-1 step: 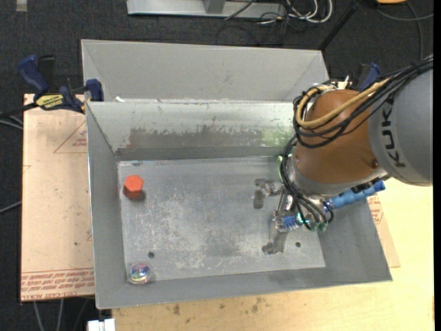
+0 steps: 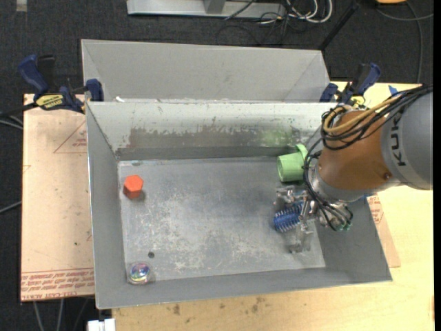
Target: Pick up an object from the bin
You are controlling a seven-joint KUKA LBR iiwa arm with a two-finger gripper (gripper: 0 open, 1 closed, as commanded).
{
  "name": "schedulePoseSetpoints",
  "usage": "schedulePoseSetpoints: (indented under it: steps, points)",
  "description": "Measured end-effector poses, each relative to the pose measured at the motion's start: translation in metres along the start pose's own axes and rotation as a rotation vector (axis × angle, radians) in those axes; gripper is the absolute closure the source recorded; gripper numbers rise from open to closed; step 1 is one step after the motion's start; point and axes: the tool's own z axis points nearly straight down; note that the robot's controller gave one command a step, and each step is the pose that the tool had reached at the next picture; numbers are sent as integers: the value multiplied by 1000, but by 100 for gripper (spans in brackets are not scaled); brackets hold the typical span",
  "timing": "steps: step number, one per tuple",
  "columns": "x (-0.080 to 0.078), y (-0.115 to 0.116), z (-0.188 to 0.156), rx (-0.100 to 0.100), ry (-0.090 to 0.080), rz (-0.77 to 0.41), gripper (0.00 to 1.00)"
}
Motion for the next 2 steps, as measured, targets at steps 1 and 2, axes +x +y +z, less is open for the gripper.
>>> schedulePoseSetpoints:
  steps: [1, 2]
  points:
    - [-10, -35, -33, 2, -3, -43, 0]
    - [-4, -50, -31, 0, 1, -12, 0]
